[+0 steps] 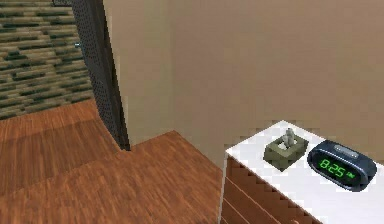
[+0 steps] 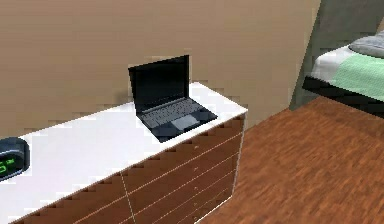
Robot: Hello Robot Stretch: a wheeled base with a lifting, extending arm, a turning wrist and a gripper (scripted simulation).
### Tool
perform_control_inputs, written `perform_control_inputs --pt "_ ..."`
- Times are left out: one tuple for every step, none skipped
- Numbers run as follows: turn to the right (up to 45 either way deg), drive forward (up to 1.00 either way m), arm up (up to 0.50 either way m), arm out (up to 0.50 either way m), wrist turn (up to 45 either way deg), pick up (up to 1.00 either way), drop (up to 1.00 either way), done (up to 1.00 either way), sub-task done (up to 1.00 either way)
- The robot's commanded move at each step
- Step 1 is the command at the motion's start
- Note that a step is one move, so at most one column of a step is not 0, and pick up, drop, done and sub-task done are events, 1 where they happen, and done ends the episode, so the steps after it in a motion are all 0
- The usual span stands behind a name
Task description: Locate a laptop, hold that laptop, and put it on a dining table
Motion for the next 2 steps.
perform_control_inputs --pt "0.0 0.0 0.5 0.0 0.0 0.0 0.0 0.0 0.0" --pt "0.0 0.0 0.38 0.0 0.0 0.0 0.0 0.0 0.0"
